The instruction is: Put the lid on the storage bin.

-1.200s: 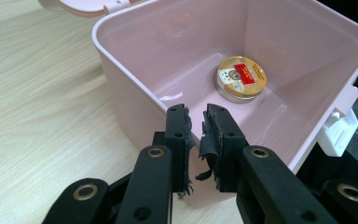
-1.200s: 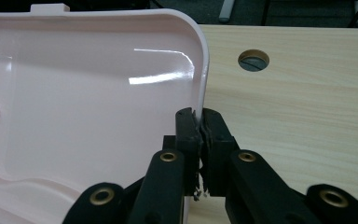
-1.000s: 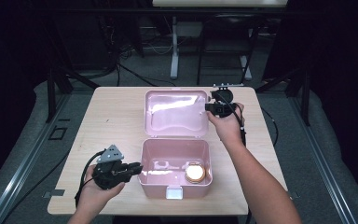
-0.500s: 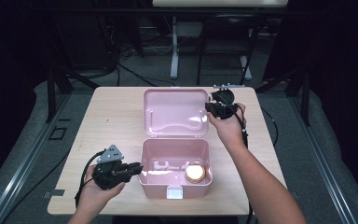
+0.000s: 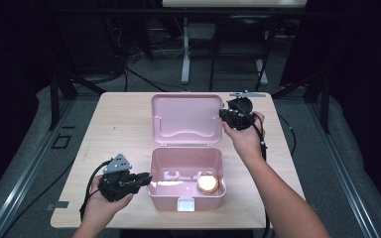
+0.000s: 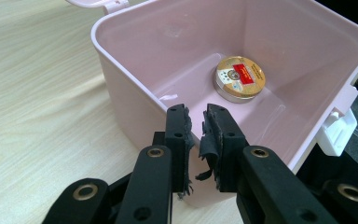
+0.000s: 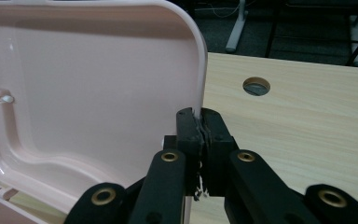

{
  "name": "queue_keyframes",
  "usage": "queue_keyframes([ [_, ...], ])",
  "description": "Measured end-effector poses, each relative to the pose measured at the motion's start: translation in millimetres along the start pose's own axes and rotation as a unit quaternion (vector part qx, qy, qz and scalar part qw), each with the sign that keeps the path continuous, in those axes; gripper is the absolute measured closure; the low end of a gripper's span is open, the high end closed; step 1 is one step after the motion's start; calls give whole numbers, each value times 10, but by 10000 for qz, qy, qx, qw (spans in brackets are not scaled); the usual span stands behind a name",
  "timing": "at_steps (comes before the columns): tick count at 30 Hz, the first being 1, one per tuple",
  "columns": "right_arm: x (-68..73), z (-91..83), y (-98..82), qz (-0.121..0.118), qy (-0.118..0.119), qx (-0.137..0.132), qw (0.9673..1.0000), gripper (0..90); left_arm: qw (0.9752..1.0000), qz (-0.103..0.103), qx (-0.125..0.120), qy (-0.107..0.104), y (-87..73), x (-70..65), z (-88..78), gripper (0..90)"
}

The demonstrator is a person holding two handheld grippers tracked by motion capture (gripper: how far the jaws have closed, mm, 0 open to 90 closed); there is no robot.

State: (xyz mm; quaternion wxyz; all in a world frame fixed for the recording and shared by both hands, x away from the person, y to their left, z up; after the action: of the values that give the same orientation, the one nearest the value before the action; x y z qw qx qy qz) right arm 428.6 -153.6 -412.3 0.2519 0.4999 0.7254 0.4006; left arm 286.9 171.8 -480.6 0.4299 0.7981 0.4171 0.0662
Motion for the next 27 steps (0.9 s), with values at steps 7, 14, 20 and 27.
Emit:
queue_keyframes([
  [7,29,-93,-32,-113,15,-166,9998,875,10000,3,-5,3,0,1,0,792],
  [14,66,-183,-79,-221,-2,-331,9992,876,10000,-21,-16,0,0,3,1,793],
  [20,92,-252,-113,-264,16,-448,9986,876,10000,-23,-20,4,-2,5,0,792],
  [27,118,-328,-168,-328,27,-600,9977,876,10000,-62,-49,5,-8,3,0,793],
])
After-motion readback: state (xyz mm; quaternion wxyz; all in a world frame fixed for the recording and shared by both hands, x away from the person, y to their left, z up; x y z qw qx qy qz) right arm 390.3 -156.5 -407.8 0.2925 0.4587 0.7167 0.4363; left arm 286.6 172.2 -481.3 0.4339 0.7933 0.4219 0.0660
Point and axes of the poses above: each handheld gripper's, and its own axes: z roughly forward along the jaws, y roughly out of its top, x roughly to its left, the point moved 2 cm from there along z, roughly forward along the jaws, and after that the axes turned 8 degrees about -z, right-handed, at the moved point
